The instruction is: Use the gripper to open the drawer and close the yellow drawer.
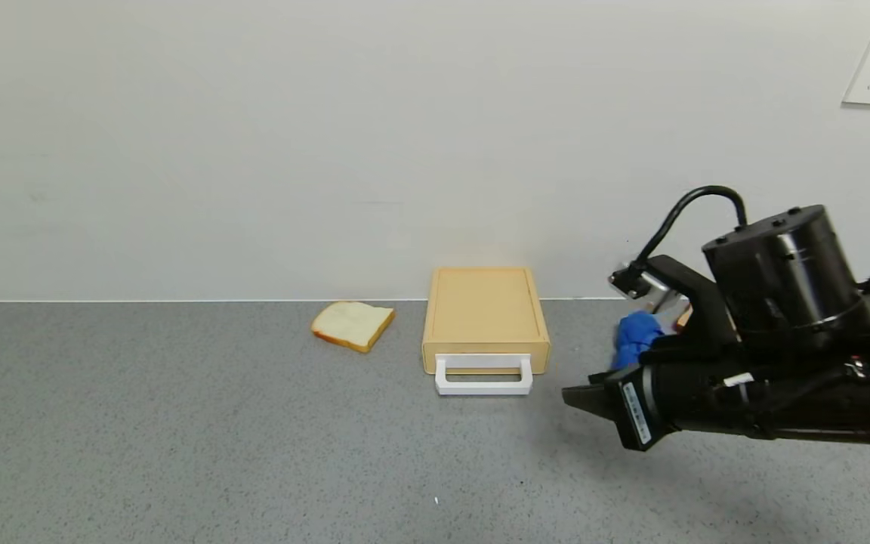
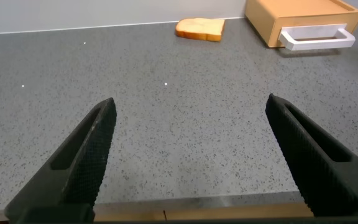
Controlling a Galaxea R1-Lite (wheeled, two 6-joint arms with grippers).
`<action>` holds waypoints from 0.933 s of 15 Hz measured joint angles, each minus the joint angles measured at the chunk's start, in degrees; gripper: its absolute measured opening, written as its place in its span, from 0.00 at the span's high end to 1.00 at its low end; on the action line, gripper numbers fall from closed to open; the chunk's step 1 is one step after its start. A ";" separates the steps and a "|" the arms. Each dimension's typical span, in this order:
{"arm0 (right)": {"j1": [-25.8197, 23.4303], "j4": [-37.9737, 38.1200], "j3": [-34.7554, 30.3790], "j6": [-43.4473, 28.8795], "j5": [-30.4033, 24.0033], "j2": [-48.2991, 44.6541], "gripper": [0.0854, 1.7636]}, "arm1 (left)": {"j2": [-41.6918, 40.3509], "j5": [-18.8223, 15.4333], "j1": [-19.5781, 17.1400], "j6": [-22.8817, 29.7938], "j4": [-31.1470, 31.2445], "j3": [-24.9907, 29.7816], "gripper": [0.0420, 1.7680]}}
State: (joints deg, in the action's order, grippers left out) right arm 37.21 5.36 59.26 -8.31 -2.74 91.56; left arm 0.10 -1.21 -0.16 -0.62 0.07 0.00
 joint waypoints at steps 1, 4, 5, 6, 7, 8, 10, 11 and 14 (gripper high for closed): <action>-0.06 -0.11 -2.26 0.00 -0.01 -2.60 0.50 | 0.00 -0.02 0.00 0.00 0.00 0.00 0.02; -0.96 -0.20 -7.97 0.05 0.38 -9.23 0.35 | 0.00 -0.02 0.00 0.00 0.00 0.00 0.02; -1.44 -0.20 -9.35 0.05 0.49 -11.19 0.31 | 0.00 -0.02 0.00 0.00 0.00 0.00 0.02; -1.84 -0.18 -10.56 0.00 0.85 -13.09 0.28 | 0.00 -0.02 0.00 0.00 0.02 0.00 0.02; -2.26 -0.16 -11.61 -0.06 1.89 -15.08 0.25 | 0.00 -0.05 0.00 0.02 0.00 0.00 0.02; -2.60 -0.16 -12.54 -0.09 4.12 -16.84 0.23 | 0.00 -0.02 0.00 0.00 -0.02 0.00 0.02; -3.00 -0.20 -14.56 -0.04 9.61 -20.31 0.18 | 0.00 -0.02 0.00 0.02 0.00 0.00 0.02; -3.01 -0.22 -15.52 0.07 11.28 -22.03 0.17 | 0.00 -0.02 0.00 0.00 0.00 0.00 0.02; -3.44 -0.13 -18.27 -0.06 14.07 -28.23 0.12 | 0.00 -0.02 0.00 0.00 0.00 0.00 0.02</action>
State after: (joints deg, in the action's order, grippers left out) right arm 33.77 5.23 40.98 -8.37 11.33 63.33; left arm 0.10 -1.23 -0.16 -0.62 0.07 0.00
